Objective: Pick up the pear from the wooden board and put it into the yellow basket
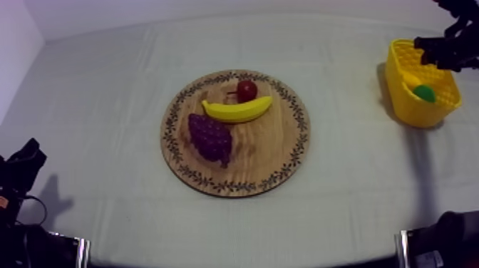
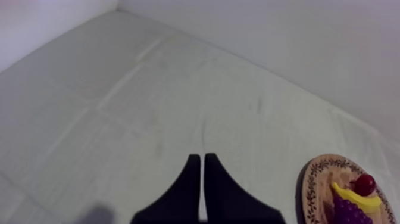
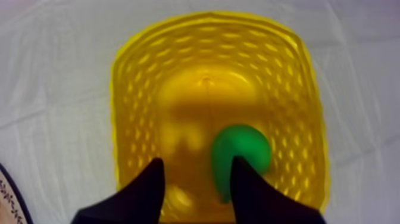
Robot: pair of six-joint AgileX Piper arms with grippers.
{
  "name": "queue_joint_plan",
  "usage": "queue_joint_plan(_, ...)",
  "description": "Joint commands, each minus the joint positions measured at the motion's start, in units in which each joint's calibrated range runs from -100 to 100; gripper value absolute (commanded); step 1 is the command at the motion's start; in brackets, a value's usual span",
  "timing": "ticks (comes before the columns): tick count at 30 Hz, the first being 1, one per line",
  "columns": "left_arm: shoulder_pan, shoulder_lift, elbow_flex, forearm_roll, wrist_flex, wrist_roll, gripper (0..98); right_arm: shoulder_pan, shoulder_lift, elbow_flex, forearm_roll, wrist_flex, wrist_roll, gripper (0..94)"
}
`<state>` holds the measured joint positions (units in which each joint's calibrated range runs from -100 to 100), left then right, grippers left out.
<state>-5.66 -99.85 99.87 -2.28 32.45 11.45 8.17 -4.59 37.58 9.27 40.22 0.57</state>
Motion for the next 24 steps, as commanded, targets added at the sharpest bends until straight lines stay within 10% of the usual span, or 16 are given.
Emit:
queue_joint_plan(1, 0.0, 0.0, 0.0, 0.0, 0.0, 0.0, 0.1, -0.1, -1.6, 0.0, -1.9, 0.6, 2.4, 27.1)
queue_joint_plan(24, 0.0, 0.0, 0.0, 0.0, 0.0, 0.0, 0.1, -1.1, -24.9, 11.1, -10.6, -0.8, 8.4, 5.5)
